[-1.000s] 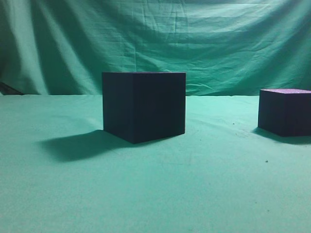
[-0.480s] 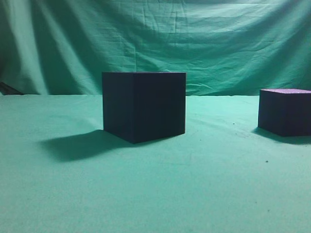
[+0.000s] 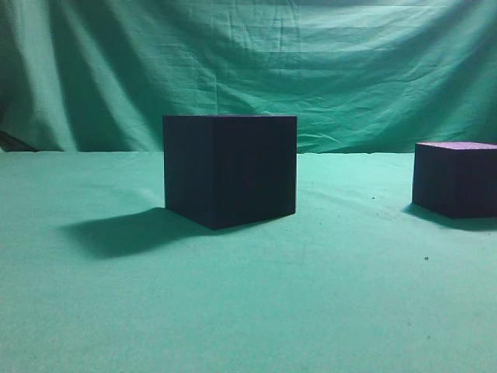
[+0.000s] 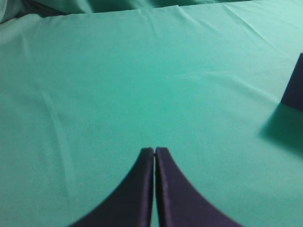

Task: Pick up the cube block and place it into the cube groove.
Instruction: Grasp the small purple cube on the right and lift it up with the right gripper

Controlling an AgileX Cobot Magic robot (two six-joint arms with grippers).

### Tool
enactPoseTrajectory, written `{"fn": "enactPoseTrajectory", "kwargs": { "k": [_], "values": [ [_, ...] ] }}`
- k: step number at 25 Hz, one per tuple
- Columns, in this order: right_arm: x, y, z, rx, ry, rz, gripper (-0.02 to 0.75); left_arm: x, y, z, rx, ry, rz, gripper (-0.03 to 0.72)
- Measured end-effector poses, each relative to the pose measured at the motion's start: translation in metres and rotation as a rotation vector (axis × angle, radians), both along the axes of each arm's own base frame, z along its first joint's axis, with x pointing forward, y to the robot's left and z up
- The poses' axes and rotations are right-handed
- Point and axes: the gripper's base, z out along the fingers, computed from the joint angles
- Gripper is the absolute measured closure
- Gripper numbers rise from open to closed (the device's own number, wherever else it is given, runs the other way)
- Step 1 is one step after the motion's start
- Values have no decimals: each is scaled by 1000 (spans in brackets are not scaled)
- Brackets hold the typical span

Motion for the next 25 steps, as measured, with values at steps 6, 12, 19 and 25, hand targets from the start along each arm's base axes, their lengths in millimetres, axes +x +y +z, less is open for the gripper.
{"fn": "enactPoseTrajectory", "kwargs": {
  "k": [6,12,19,25],
  "values": [
    [46,34,-9,-98,129,45,672,0,0,0,0,0,0,688],
    [85,51,-26,-126,230,6,370,0,0,0,0,0,0,688],
    [108,59,-52,-88,268,-115,111,0,0,0,0,0,0,688],
    [123,62,-77,-117,263,-123,87,0,0,0,0,0,0,688]
  ]
}}
